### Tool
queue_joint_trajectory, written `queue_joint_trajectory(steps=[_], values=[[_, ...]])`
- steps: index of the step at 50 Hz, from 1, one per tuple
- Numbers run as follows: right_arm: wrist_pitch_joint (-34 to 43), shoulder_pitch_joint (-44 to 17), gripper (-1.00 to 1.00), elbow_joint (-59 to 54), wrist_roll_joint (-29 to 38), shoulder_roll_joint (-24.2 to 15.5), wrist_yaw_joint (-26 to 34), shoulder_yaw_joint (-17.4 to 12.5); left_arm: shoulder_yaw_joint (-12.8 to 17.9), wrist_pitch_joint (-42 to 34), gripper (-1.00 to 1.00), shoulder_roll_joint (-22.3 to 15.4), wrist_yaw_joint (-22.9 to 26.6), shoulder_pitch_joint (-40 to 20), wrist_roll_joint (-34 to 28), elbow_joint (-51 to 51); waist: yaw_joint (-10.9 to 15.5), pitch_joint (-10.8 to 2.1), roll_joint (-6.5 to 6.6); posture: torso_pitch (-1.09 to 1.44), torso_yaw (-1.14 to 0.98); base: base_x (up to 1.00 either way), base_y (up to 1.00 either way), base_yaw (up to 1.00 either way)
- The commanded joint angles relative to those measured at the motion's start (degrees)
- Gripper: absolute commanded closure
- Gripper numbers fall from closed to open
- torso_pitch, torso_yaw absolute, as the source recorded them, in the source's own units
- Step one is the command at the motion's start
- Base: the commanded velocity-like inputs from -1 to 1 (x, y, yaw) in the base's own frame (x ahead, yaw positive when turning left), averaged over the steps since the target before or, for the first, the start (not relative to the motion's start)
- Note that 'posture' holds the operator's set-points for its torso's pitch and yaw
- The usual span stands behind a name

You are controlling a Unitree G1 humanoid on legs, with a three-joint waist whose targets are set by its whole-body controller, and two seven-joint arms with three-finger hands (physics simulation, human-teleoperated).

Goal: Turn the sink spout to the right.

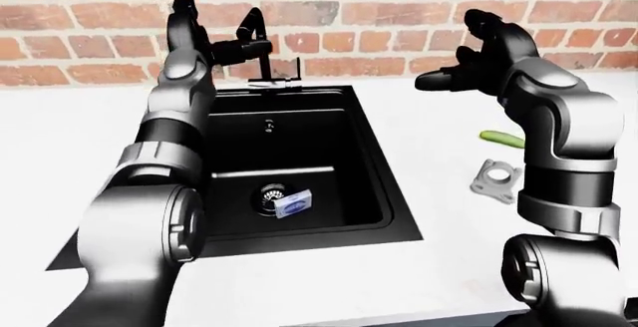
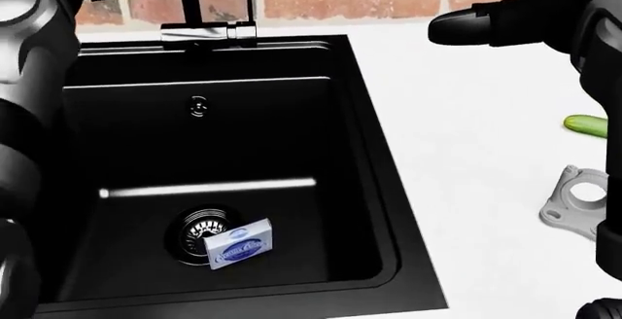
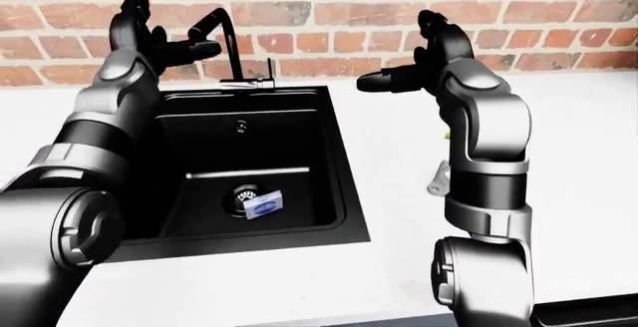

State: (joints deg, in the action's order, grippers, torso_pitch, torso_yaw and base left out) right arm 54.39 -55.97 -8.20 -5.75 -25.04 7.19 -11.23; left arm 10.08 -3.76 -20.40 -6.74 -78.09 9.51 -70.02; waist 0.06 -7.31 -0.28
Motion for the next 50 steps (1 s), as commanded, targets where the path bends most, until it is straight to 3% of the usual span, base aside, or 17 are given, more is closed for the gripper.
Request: queue_joint_trajectory(steps=[1, 19, 50], values=[[-1.8, -2.1, -1.00, 1.7, 0.1, -0.7, -0.2, -0.5, 0.0, 1.7, -1.00, -0.4, 0.1, -2.3, -0.5, 2.3, 0.0, -1.36, -0.04, -0.19, 0.00, 0.00, 0.00, 0.00], [-2.5, -2.1, -1.00, 0.6, 0.0, -0.7, -0.2, -0.4, -0.3, 5.0, -1.00, 3.9, -0.3, 0.7, -2.1, 0.2, -0.2, -1.83, -0.33, -0.19, 0.00, 0.00, 0.00, 0.00], [-1.3, -1.3, -1.00, 2.6, -0.9, -1.7, -0.3, -1.1, -2.6, 2.3, -1.00, 9.4, -1.1, 0.6, -2.9, 4.1, -0.1, -1.80, -0.76, -0.19, 0.00, 0.00, 0.00, 0.00]])
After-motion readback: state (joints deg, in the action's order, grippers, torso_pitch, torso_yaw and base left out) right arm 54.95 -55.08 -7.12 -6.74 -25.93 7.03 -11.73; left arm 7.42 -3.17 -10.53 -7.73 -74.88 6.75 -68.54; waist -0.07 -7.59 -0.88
